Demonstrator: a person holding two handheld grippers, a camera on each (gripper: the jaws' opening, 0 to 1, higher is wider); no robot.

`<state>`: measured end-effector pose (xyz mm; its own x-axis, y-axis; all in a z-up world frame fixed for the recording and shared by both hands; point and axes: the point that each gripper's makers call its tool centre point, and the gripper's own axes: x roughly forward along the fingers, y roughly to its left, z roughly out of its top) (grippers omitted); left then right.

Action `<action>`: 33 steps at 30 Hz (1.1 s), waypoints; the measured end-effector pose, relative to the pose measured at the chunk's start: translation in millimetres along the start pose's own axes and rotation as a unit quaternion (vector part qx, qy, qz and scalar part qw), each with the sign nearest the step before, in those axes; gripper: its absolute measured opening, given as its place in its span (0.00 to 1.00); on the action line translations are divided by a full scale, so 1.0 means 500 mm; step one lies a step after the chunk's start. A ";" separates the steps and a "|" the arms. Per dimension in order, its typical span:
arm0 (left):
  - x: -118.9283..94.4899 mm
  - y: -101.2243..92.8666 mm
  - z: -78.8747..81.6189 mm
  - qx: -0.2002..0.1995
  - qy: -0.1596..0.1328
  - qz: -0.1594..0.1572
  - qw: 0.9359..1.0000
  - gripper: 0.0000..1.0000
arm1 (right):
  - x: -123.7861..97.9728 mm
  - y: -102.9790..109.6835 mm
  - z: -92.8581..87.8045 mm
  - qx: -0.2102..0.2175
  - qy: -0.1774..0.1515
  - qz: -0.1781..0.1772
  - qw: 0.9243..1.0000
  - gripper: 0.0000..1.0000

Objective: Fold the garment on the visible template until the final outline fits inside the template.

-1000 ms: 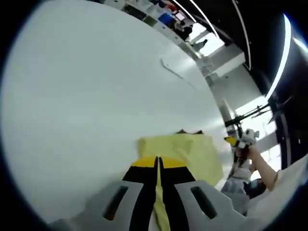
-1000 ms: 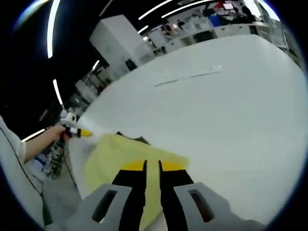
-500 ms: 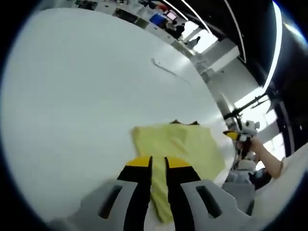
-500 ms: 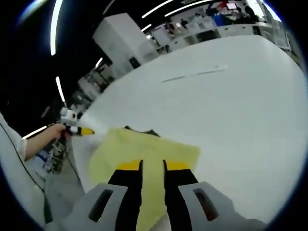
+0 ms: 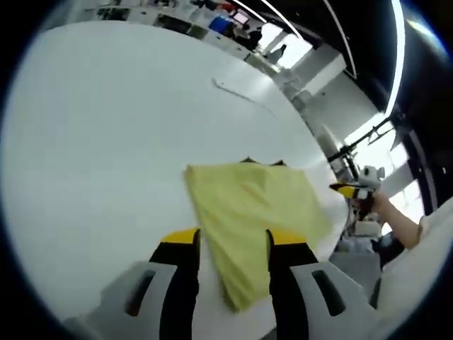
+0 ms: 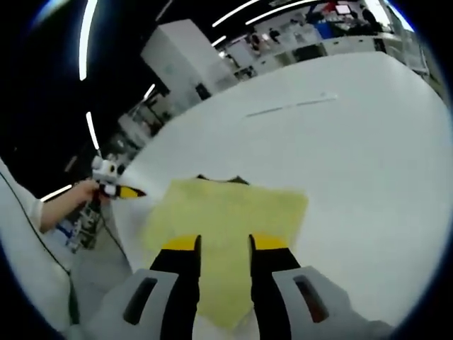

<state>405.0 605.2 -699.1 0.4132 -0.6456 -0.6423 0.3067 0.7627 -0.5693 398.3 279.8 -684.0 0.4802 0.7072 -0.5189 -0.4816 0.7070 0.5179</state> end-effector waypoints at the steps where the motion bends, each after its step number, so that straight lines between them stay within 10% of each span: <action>1: -0.003 -0.003 -0.004 0.004 0.000 0.003 1.000 0.40 | -0.003 0.006 -0.002 0.001 -0.002 0.001 1.000 0.30; 33: -0.113 -0.058 -0.112 0.004 -0.025 0.013 1.000 0.59 | -0.105 0.060 -0.072 0.021 -0.021 0.002 1.000 0.55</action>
<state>324.7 617.1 -675.1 0.4636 -0.6226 -0.6305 0.3014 0.7799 -0.5486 332.3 263.6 -665.7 0.5091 0.7091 -0.4878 -0.4533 0.7027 0.5483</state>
